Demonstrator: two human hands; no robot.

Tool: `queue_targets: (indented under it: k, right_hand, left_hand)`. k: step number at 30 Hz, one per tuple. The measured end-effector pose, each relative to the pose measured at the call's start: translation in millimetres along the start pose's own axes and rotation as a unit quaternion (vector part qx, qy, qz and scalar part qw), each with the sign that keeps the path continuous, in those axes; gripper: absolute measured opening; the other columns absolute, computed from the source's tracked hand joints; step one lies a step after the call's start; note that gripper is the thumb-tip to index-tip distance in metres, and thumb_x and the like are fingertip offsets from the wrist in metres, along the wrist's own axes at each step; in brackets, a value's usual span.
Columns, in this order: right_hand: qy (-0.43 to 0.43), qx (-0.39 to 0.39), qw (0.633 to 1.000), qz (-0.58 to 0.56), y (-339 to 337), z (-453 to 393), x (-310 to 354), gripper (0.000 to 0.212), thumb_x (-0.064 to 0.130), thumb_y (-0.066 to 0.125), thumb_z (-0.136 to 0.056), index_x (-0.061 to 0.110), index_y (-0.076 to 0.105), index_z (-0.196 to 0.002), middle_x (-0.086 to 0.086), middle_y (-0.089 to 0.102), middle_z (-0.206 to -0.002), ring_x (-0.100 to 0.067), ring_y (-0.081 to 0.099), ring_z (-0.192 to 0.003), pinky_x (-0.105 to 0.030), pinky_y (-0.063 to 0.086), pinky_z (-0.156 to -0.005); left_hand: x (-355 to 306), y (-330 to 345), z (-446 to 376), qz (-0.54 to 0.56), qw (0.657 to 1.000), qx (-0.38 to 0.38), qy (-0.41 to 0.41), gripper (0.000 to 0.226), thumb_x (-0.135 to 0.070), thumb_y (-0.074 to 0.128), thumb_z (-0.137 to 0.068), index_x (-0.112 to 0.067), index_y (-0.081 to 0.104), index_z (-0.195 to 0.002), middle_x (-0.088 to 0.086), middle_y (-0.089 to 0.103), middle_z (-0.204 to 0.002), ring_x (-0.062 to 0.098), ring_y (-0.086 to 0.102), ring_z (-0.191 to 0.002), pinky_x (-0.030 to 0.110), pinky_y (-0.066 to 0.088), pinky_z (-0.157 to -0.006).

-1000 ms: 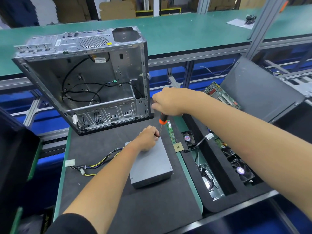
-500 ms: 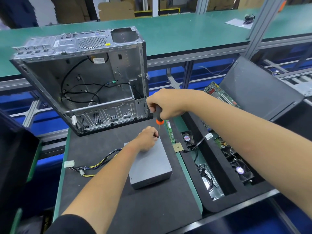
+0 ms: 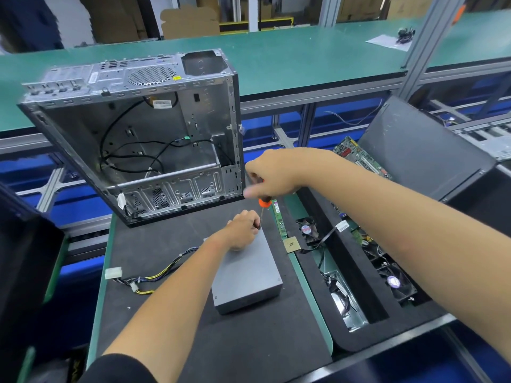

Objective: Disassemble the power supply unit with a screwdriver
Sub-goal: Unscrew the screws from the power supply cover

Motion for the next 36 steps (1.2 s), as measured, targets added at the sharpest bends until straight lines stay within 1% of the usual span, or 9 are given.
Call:
queue_targets:
  k: [2, 5, 7, 12, 16, 19, 27, 31, 36]
  right_hand:
    - [0.018, -0.007, 0.999, 0.041, 3, -3, -2, 0.034, 0.039, 0.037, -0.101, 0.010, 0.049, -0.086, -0.007, 0.059, -0.074, -0.026, 0.068, -0.056, -0.034, 0.052, -0.057]
    - [-0.038, -0.045, 0.998, 0.002, 0, -2, 1, 0.008, 0.020, 0.055, -0.092, 0.012, 0.055, -0.093, 0.006, 0.052, -0.076, -0.012, 0.056, -0.068, -0.027, 0.043, -0.057]
    - [-0.056, -0.035, 0.997, -0.033, -2, 1, 1, 0.015, 0.013, 0.064, -0.081, 0.017, 0.056, -0.094, 0.011, 0.048, -0.077, -0.007, 0.047, -0.067, -0.025, 0.036, -0.055]
    - [-0.015, -0.036, 0.999, -0.004, 5, -5, -2, 0.018, 0.030, 0.058, -0.088, 0.012, 0.055, -0.091, -0.005, 0.063, -0.082, -0.024, 0.065, -0.070, -0.026, 0.038, -0.050]
    - [-0.003, -0.043, 0.999, -0.013, 3, -8, -6, 0.016, 0.028, 0.057, -0.090, 0.015, 0.052, -0.084, -0.005, 0.063, -0.078, -0.018, 0.063, -0.052, -0.021, 0.036, -0.042]
    - [-0.002, -0.045, 0.999, -0.019, 2, -10, -7, 0.015, 0.028, 0.059, -0.088, 0.015, 0.054, -0.084, -0.007, 0.064, -0.081, -0.024, 0.066, -0.066, -0.024, 0.038, -0.048]
    - [-0.004, -0.078, 0.996, -0.036, 0, -2, -8, 0.016, 0.028, 0.062, -0.086, 0.013, 0.057, -0.086, -0.003, 0.059, -0.084, -0.017, 0.049, -0.066, -0.025, 0.033, -0.051]
    - [0.008, -0.075, 0.995, -0.065, -2, 3, -12, 0.016, 0.026, 0.066, -0.083, 0.012, 0.058, -0.087, -0.005, 0.064, -0.082, -0.019, 0.060, -0.066, -0.023, 0.039, -0.049]
    - [0.041, 0.026, 0.993, -0.106, 0, -1, -11, 0.025, 0.020, 0.070, -0.079, 0.001, 0.056, -0.087, -0.010, 0.068, -0.073, -0.022, 0.070, -0.054, -0.022, 0.047, -0.044]
  left_hand:
    - [0, 0, 0, 0.002, 1.000, 0.001, 0.001, 0.013, -0.010, 0.039, -0.094, -0.022, 0.038, -0.092, 0.000, 0.040, -0.104, 0.021, 0.037, -0.093, 0.030, 0.026, -0.083]
    - [-1, -1, 1, 0.001, 1.000, 0.004, 0.003, 0.013, -0.008, 0.039, -0.094, -0.021, 0.038, -0.092, 0.001, 0.040, -0.104, 0.021, 0.037, -0.092, 0.030, 0.026, -0.082]
    - [-2, -1, 1, -0.001, 1.000, 0.005, 0.003, 0.012, -0.008, 0.040, -0.094, -0.020, 0.038, -0.092, 0.001, 0.039, -0.103, 0.020, 0.036, -0.093, 0.030, 0.026, -0.083]
    - [-4, -4, 7, 0.050, 0.998, -0.027, 0.031, 0.016, -0.004, 0.045, -0.092, -0.020, 0.041, -0.090, 0.003, 0.044, -0.102, 0.021, 0.040, -0.094, 0.033, 0.035, -0.086]
    - [-2, -8, 18, 0.118, 0.986, -0.097, 0.067, 0.010, -0.009, 0.058, -0.088, -0.015, 0.062, -0.095, 0.008, 0.055, -0.101, 0.020, 0.053, -0.092, 0.029, 0.042, -0.086]
    - [-2, -9, 20, 0.145, 0.978, -0.141, 0.056, 0.007, -0.011, 0.064, -0.085, -0.016, 0.068, -0.086, 0.005, 0.060, -0.094, 0.016, 0.055, -0.084, 0.022, 0.041, -0.078]
    - [-18, -9, 13, 0.035, 0.986, -0.141, 0.087, 0.032, 0.006, 0.055, -0.084, -0.019, 0.049, -0.065, 0.004, 0.052, -0.092, 0.021, 0.050, -0.089, 0.032, 0.045, -0.079]
    - [-15, -11, 14, 0.028, 0.986, -0.134, 0.090, 0.018, 0.009, 0.049, -0.085, -0.004, 0.056, -0.073, 0.006, 0.050, -0.091, 0.023, 0.051, -0.086, 0.037, 0.048, -0.079]
    - [21, -34, 29, 0.121, 0.974, -0.191, -0.004, 0.027, 0.005, 0.053, -0.085, -0.017, 0.048, -0.070, 0.000, 0.055, -0.077, 0.018, 0.047, -0.073, 0.026, 0.038, -0.062]
Point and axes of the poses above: each hand's wrist, its own z-axis away from the middle knuckle, its own y-axis out of the palm, x = y × z, the point moved 5 cm from there along -z, towards the middle knuckle
